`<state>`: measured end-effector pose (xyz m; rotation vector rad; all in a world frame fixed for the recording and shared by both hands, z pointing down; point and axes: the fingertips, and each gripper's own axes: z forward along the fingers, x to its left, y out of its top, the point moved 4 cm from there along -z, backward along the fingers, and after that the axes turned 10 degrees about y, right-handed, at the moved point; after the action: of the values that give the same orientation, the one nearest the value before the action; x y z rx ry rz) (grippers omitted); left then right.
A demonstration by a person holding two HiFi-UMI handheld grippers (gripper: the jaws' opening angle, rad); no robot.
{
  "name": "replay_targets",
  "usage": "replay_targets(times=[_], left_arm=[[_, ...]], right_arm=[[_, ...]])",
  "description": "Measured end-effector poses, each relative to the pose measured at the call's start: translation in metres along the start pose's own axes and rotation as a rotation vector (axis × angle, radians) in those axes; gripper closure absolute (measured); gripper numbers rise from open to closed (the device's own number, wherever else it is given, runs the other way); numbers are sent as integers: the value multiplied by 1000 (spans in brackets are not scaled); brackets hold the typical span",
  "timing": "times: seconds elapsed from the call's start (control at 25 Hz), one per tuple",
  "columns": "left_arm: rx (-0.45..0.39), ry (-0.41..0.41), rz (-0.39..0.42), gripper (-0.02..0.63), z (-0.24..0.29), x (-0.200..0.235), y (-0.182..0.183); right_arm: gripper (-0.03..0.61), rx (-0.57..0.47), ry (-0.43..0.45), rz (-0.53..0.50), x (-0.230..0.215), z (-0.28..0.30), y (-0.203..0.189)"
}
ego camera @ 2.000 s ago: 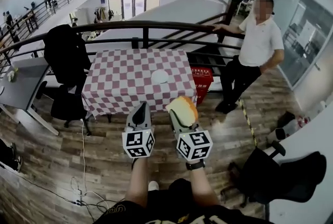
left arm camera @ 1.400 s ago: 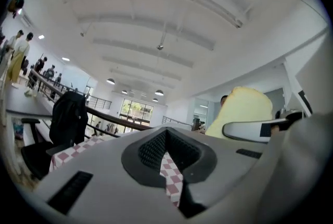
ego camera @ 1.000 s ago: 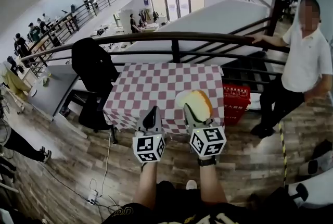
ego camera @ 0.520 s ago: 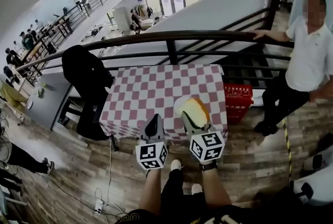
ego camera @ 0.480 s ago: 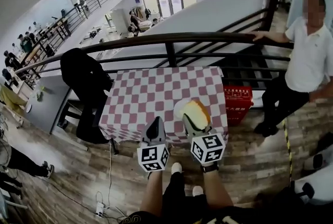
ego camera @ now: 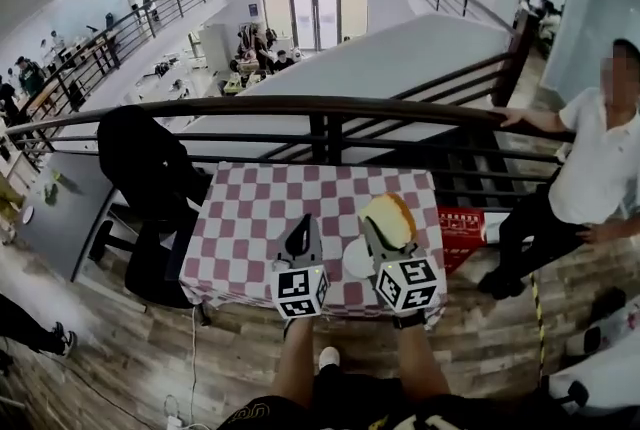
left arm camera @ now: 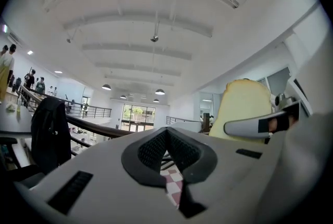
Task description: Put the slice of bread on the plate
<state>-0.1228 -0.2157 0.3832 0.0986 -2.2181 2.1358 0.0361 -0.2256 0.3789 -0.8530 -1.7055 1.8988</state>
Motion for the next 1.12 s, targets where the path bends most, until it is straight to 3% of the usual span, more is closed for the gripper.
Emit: replay_targets(times=[0.2, 0.36, 0.72, 1.12], left_arm=[[-4, -21, -11, 595, 31, 31, -1], [37, -64, -25, 595, 54, 31, -24], [86, -75, -12, 595, 106, 36, -52], [209, -143, -14, 595, 124, 6, -109]], right_arm=[[482, 48, -2, -52, 8, 41, -16], [482, 73, -14, -43, -5, 58, -23], [482, 149, -33, 69, -60, 89, -55], [480, 416, 48, 264, -86, 102, -133]])
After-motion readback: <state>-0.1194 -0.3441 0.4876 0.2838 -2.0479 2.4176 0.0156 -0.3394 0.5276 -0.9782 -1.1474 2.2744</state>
